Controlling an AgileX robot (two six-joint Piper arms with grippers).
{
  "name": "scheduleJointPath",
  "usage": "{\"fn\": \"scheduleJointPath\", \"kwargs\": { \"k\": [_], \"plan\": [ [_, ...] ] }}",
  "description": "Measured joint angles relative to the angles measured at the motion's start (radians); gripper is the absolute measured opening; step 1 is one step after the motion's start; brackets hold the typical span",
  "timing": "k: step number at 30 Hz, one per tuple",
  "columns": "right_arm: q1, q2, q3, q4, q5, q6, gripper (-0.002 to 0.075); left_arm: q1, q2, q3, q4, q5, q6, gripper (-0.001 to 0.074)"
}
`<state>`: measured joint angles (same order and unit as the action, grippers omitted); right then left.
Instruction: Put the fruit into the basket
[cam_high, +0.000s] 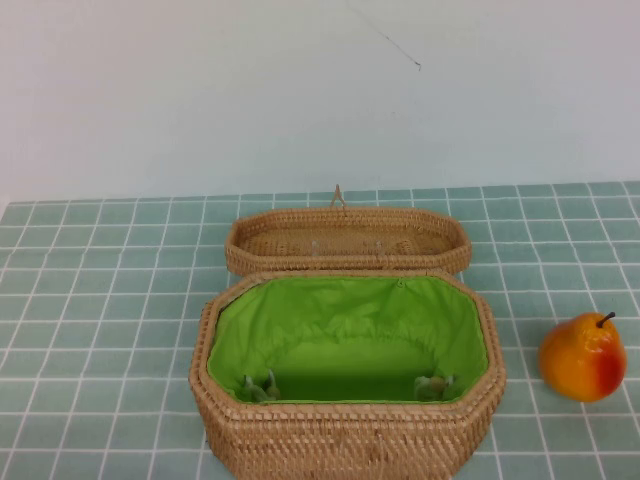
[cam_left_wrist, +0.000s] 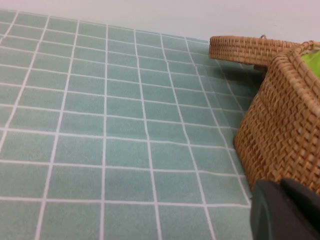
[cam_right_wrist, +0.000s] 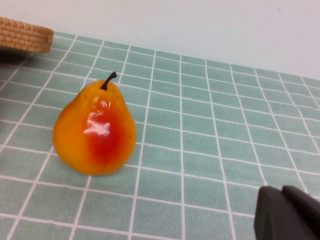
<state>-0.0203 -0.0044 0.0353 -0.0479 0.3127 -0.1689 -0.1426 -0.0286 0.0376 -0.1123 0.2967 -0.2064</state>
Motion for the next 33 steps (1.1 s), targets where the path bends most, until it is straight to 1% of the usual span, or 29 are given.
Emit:
{"fn": "scheduleJointPath", "kwargs": {
  "k": [2, 10, 13, 18, 27, 33],
  "plan": [
    [0.000, 0.000, -0.032, 0.006, 0.000, 0.000, -0.0002, 0.005, 0.000, 0.000, 0.000, 0.000, 0.000, -0.0001],
    [0.000, 0.000, -0.032, 0.004, 0.000, 0.000, -0.0003, 0.096, 0.000, 0.000, 0.000, 0.000, 0.000, -0.0001],
    [0.000, 0.000, -0.032, 0.004, -0.025, 0.000, -0.0003, 0.117, 0.000, 0.000, 0.000, 0.000, 0.000, -0.0001],
    [0.000, 0.000, -0.032, 0.004, -0.079, 0.000, -0.0003, 0.118, 0.002, 0.000, 0.000, 0.000, 0.000, -0.0001],
    [0.000, 0.000, -0.032, 0.004, -0.063, 0.000, -0.0003, 0.118, 0.002, 0.000, 0.000, 0.000, 0.000, -0.0001],
    [0.000, 0.000, -0.032, -0.026, -0.063, -0.010, -0.0003, 0.118, 0.000, 0.000, 0.000, 0.000, 0.000, -0.0001]
  ]
}}
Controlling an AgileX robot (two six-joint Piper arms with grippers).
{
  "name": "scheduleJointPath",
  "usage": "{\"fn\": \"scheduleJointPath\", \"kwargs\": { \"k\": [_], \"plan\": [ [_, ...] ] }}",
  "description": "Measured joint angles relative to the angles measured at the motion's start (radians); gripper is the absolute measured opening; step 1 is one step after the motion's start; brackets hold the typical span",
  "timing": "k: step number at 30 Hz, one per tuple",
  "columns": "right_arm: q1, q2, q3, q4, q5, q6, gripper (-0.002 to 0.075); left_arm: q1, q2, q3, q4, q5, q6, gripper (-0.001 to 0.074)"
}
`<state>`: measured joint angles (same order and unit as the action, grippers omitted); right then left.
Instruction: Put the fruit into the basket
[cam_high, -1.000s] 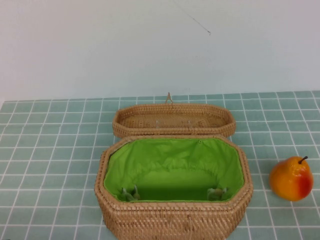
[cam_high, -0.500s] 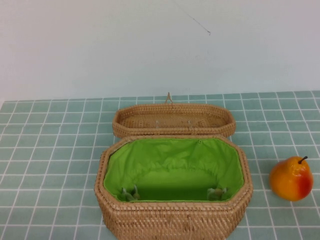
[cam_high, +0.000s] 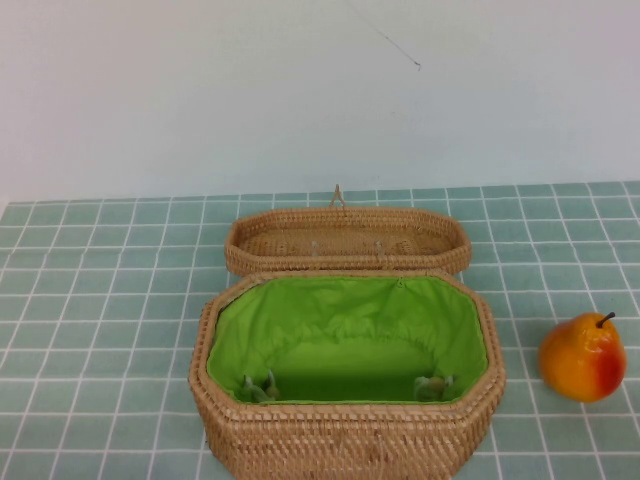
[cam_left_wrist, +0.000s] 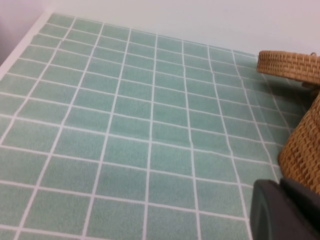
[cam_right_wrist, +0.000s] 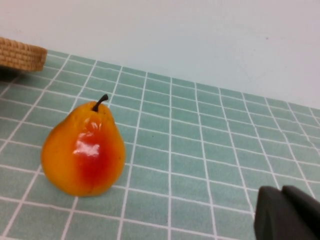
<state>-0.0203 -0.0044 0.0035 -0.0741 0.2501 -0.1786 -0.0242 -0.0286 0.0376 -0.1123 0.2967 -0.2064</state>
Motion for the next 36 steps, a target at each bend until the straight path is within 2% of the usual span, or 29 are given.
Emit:
{"fn": "scheduleJointPath", "kwargs": {
  "k": [7, 11, 17, 21, 24, 26, 28, 31, 36],
  "plan": [
    [0.000, 0.000, 0.000, 0.074, 0.002, 0.000, -0.0003, 0.000, 0.000, 0.000, 0.000, -0.004, 0.000, 0.0001],
    [0.000, 0.000, 0.000, 0.148, -0.073, 0.002, -0.0003, 0.000, 0.000, 0.000, 0.000, -0.004, 0.000, 0.0000],
    [0.000, 0.000, -0.002, 0.425, -0.310, 0.101, -0.0003, 0.000, 0.000, 0.000, 0.000, -0.004, 0.000, 0.0000],
    [0.000, 0.000, -0.002, 0.447, -0.504, 0.103, -0.0003, 0.000, 0.000, 0.000, 0.000, -0.004, 0.000, -0.0002],
    [0.000, 0.000, -0.002, 0.449, -0.631, 0.171, -0.0003, 0.000, 0.000, 0.000, 0.000, -0.004, 0.000, 0.0000],
    [0.000, 0.000, -0.002, 0.399, -0.697, 0.179, -0.0003, 0.000, 0.000, 0.000, 0.000, -0.004, 0.000, 0.0001],
    [0.000, 0.000, -0.012, 0.276, -0.665, 0.185, -0.0003, 0.000, 0.000, 0.000, 0.000, -0.004, 0.000, 0.0000],
    [0.000, 0.000, -0.128, 0.121, -0.460, 0.189, -0.0003, 0.000, 0.000, 0.000, 0.000, -0.004, 0.000, 0.0000],
    [0.000, 0.141, -0.272, 0.055, -0.317, 0.179, -0.0003, 0.000, 0.000, 0.000, 0.000, -0.004, 0.000, 0.0000]
  ]
}}
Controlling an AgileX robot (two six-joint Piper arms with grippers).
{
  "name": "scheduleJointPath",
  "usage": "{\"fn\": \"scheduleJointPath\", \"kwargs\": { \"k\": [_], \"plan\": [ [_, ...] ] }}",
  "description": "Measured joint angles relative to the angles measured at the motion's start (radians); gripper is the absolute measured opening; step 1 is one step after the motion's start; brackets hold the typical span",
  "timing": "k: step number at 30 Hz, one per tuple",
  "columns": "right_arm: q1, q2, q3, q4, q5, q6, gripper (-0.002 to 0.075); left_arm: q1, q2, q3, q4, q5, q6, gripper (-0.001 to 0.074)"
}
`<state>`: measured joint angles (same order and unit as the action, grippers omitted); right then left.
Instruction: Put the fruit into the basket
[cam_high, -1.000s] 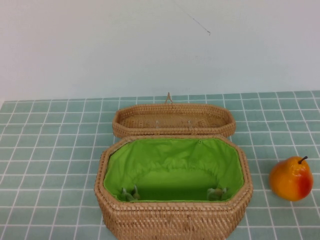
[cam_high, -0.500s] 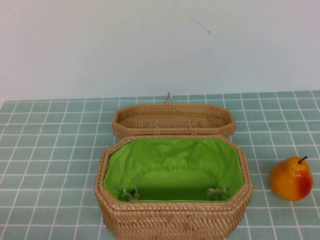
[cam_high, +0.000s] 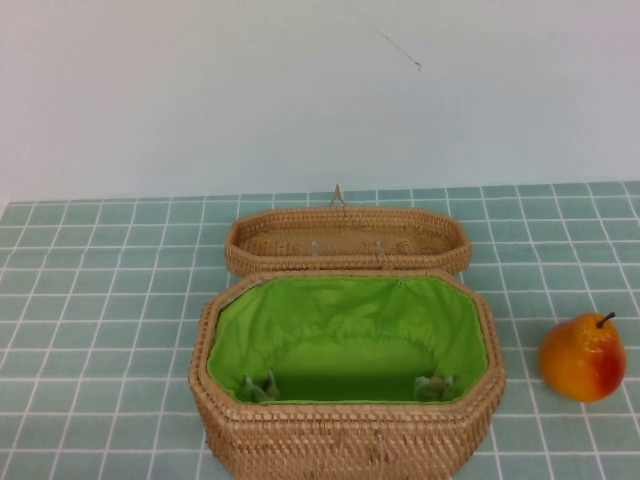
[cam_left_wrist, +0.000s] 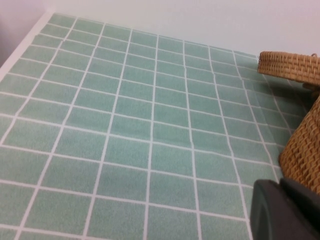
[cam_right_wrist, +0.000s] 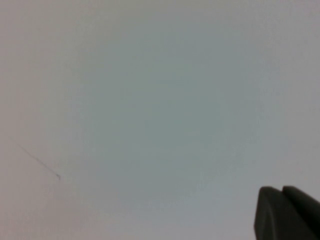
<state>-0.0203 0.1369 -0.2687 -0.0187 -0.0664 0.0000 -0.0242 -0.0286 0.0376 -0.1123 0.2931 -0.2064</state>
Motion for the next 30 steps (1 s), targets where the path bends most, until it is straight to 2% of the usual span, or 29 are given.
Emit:
{"fn": "scheduleJointPath", "kwargs": {
  "k": [5, 11, 15, 20, 23, 26, 30],
  "plan": [
    [0.000, 0.173, -0.097, 0.053, 0.104, 0.059, -0.0003, 0.000, 0.000, 0.000, 0.000, 0.000, 0.000, 0.0000],
    [0.000, 0.245, -0.105, 0.100, -0.023, 0.078, -0.0003, 0.000, 0.000, 0.000, 0.000, 0.000, 0.000, 0.0000],
    [0.000, 0.343, -0.107, -0.005, -0.019, -0.027, -0.0003, 0.000, 0.000, 0.000, 0.000, 0.000, 0.000, 0.0000],
    [0.004, 0.471, -0.105, -0.014, -0.068, 0.022, -0.0003, 0.000, 0.000, 0.000, 0.000, 0.000, 0.000, 0.0000],
    [0.004, 0.563, -0.082, -0.022, -0.187, 0.029, -0.0003, 0.000, 0.000, 0.000, 0.000, 0.000, 0.000, 0.0000],
    [0.004, 0.639, -0.043, -0.100, -0.357, 0.098, -0.0003, 0.000, 0.000, 0.000, 0.000, 0.000, 0.000, 0.0000],
    [0.004, 0.751, -0.011, -0.392, -0.586, 0.291, -0.0003, 0.000, 0.000, 0.000, 0.000, 0.000, 0.000, 0.0000]
  ]
}}
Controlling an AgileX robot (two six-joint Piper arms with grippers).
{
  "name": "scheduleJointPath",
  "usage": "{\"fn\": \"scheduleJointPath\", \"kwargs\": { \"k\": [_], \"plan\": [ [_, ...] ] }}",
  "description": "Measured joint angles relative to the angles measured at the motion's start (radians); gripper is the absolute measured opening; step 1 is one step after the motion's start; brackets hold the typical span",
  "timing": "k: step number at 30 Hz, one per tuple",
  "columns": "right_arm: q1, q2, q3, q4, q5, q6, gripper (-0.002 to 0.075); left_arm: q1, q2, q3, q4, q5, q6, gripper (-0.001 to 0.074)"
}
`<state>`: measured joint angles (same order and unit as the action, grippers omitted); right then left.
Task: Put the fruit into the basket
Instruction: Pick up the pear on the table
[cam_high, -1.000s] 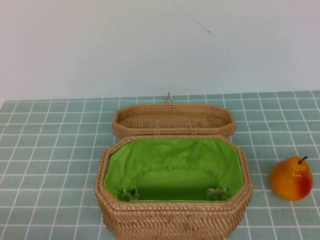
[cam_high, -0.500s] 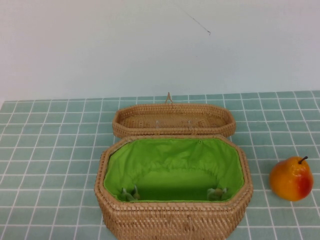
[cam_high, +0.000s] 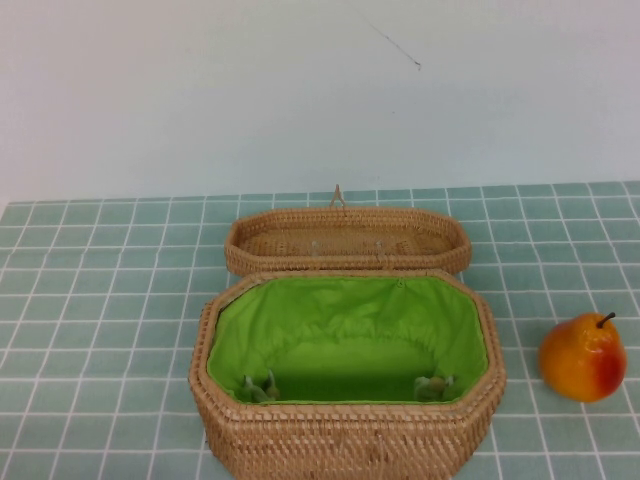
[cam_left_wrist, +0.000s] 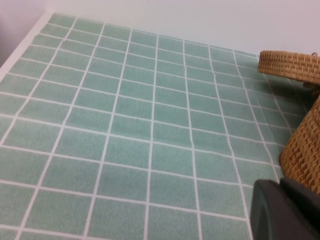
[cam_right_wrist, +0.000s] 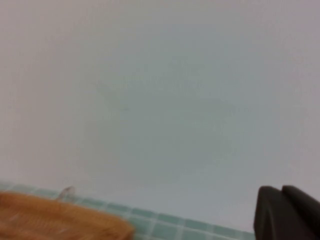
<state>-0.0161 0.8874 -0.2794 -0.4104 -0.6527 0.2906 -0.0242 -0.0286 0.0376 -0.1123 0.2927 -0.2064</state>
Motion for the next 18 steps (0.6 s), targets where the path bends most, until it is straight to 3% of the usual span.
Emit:
{"fn": "scheduleJointPath", "kwargs": {
  "k": [4, 7, 10, 11, 12, 14, 15, 16, 17, 18],
  "plan": [
    [0.000, 0.128, 0.000, -0.181, -0.142, 0.071, -0.0002, 0.000, 0.000, 0.000, 0.000, 0.000, 0.000, 0.0000],
    [0.000, 0.210, 0.000, -0.181, -0.196, 0.076, 0.0027, 0.000, 0.000, 0.000, 0.000, 0.000, 0.000, 0.0000],
    [0.000, 0.288, 0.000, -0.164, -0.254, 0.077, 0.0111, 0.000, 0.000, 0.000, 0.000, -0.002, 0.000, 0.0000],
    [0.000, 0.316, 0.000, -0.158, -0.275, 0.082, 0.0063, 0.000, 0.000, 0.000, 0.000, -0.002, 0.000, 0.0001],
    [0.000, 0.339, 0.000, -0.152, -0.290, 0.083, 0.0183, 0.000, 0.000, 0.000, 0.000, -0.002, 0.000, 0.0000],
    [0.000, 0.394, 0.000, -0.129, -0.314, 0.098, 0.0255, 0.000, 0.000, 0.000, 0.000, -0.002, 0.000, 0.0000],
    [0.000, 0.420, 0.000, -0.120, -0.318, 0.107, 0.0280, 0.000, 0.000, 0.000, 0.000, -0.002, 0.000, 0.0000],
    [0.000, 0.445, 0.000, -0.115, -0.324, 0.115, 0.0214, 0.000, 0.000, 0.000, 0.000, -0.002, 0.000, 0.0000],
    [0.000, 0.469, 0.000, -0.113, -0.331, 0.125, 0.0297, 0.000, 0.000, 0.000, 0.000, -0.002, 0.000, 0.0000],
    [0.000, 0.495, 0.000, -0.113, -0.344, 0.129, 0.0296, 0.000, 0.000, 0.000, 0.000, -0.002, 0.000, 0.0000]
  ]
}}
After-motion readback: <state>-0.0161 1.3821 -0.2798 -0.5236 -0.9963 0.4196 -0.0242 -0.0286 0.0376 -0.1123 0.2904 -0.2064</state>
